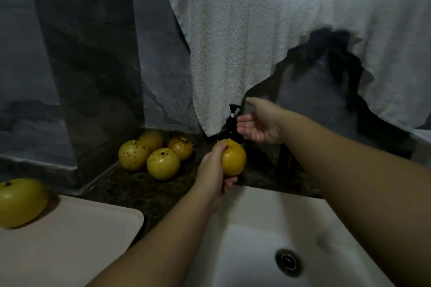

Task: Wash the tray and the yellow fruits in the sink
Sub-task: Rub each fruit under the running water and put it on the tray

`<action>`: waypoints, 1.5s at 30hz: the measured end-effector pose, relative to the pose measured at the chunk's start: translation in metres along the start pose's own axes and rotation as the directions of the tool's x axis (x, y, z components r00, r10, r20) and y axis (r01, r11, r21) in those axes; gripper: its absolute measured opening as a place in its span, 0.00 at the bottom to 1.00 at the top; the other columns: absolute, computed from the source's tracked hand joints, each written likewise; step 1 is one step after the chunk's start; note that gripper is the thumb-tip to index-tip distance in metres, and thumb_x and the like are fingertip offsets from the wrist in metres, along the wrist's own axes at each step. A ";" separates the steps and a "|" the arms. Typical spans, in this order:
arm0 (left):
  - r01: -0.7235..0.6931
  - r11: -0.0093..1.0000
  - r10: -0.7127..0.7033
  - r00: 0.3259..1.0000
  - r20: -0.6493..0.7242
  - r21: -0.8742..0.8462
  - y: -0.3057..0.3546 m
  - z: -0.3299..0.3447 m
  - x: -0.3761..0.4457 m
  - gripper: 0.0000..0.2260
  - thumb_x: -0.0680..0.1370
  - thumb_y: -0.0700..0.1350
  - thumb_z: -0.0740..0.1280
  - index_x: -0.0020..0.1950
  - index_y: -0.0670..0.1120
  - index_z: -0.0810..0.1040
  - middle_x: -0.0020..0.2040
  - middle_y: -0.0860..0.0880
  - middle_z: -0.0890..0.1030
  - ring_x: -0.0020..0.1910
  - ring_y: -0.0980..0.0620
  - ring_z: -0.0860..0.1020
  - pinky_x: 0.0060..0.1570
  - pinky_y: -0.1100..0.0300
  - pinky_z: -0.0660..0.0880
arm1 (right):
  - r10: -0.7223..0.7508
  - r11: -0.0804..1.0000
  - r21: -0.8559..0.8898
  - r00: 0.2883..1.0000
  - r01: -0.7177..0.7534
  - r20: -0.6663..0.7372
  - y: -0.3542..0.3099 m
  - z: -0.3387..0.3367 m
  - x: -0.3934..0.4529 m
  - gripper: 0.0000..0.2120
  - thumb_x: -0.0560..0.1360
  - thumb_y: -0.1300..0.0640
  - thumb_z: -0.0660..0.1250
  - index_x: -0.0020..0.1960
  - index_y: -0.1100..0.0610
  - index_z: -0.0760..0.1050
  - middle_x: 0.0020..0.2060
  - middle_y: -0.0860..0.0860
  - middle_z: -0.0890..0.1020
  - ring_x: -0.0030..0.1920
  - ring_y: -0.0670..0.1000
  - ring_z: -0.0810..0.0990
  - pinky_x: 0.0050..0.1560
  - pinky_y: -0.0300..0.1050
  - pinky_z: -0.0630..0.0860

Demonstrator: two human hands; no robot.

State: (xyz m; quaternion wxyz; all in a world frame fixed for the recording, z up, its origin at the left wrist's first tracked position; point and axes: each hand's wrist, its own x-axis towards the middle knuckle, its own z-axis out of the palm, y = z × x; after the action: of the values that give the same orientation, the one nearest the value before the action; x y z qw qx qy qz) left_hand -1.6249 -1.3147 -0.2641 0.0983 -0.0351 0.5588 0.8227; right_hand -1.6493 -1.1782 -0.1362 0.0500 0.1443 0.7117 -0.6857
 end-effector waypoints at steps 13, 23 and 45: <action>0.018 0.998 -0.020 0.999 0.040 0.063 0.005 0.007 0.022 0.19 0.76 0.65 0.69 0.55 0.52 0.78 0.41 0.39 0.82 0.22 0.51 0.77 0.24 0.65 0.69 | 0.095 0.981 0.161 0.989 -0.112 0.109 -0.020 0.010 0.032 0.19 0.83 0.54 0.58 0.37 0.60 0.77 0.25 0.48 0.78 0.21 0.44 0.77 0.20 0.31 0.70; 0.000 0.997 -0.003 0.999 0.039 0.082 0.006 0.008 0.020 0.18 0.76 0.65 0.69 0.54 0.52 0.77 0.45 0.39 0.83 0.22 0.52 0.78 0.24 0.65 0.71 | 0.091 0.980 0.164 0.987 -0.112 0.129 -0.011 0.010 0.035 0.16 0.85 0.53 0.56 0.42 0.56 0.75 0.22 0.45 0.73 0.18 0.41 0.68 0.17 0.32 0.61; -0.008 0.995 0.005 1.000 0.029 0.099 0.004 0.007 0.021 0.17 0.77 0.65 0.68 0.54 0.54 0.77 0.45 0.38 0.83 0.24 0.49 0.80 0.25 0.63 0.72 | 0.095 0.970 0.210 0.986 -0.123 0.140 -0.013 0.012 0.036 0.19 0.86 0.54 0.53 0.40 0.56 0.74 0.21 0.46 0.71 0.18 0.42 0.68 0.16 0.32 0.62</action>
State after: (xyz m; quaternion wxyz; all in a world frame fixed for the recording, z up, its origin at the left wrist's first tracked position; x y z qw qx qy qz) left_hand -1.6456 -1.3076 -0.2611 0.1053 -0.0165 0.5976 0.7947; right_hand -1.6887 -1.1858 -0.1344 0.1174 0.1434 0.6184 -0.7637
